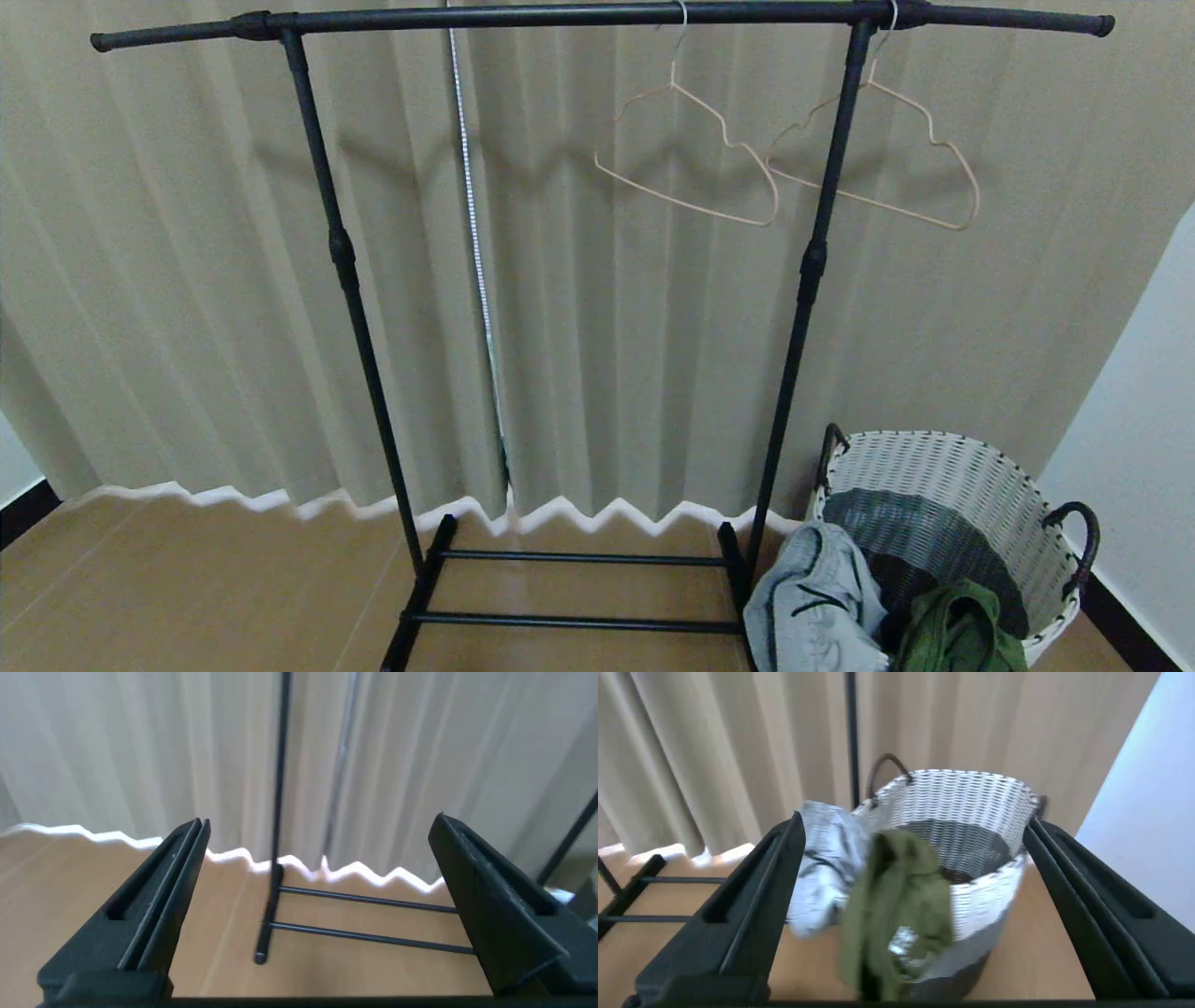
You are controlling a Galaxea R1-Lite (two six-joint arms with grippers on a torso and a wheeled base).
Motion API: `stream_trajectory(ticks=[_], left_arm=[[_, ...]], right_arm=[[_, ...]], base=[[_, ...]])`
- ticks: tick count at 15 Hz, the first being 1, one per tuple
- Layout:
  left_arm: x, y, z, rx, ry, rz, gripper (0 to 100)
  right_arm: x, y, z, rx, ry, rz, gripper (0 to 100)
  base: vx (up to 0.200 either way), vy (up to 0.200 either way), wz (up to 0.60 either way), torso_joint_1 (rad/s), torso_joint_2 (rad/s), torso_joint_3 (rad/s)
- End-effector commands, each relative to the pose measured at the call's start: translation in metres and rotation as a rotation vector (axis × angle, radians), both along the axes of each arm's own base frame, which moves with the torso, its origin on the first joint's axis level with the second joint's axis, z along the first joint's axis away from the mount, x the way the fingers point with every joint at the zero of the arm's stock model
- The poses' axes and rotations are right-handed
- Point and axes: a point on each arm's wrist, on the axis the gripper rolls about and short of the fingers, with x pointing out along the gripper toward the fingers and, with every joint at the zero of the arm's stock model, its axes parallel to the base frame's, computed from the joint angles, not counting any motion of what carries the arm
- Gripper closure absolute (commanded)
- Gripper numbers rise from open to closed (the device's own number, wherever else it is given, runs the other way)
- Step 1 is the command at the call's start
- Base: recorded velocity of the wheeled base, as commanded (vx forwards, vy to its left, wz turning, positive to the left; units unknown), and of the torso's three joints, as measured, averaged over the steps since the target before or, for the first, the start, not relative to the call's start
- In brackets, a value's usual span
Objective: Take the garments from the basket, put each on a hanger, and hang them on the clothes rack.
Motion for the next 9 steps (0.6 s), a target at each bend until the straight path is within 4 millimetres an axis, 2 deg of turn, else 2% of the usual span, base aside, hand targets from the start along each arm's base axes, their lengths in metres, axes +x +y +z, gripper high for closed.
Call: stream_trajectory(ticks=[1,7,9], left_arm=[[0.0,0.0,0.0,0.0,0.0,0.0,0],[0.0,-0.0001,0.0,0.003,0.0,-0.003,0],[0.0,0.0001,0.0,-0.002,-0.001,0.003,0]], right_arm=[[0.0,0.0,-0.0001,-0.001,0.0,0.001,0],[0.0,0.0001,-0.0001,-0.004,0.001,0.005,0],[0.0,0.0001,-0.0001,-0.004,0.001,0.005,0]], base=[[0.0,0.0,0.0,0.0,0.0,0.0],[0.0,0.0,0.0,0.0,0.0,0.0],[0.2,0.0,0.0,0.002,0.0,0.0]])
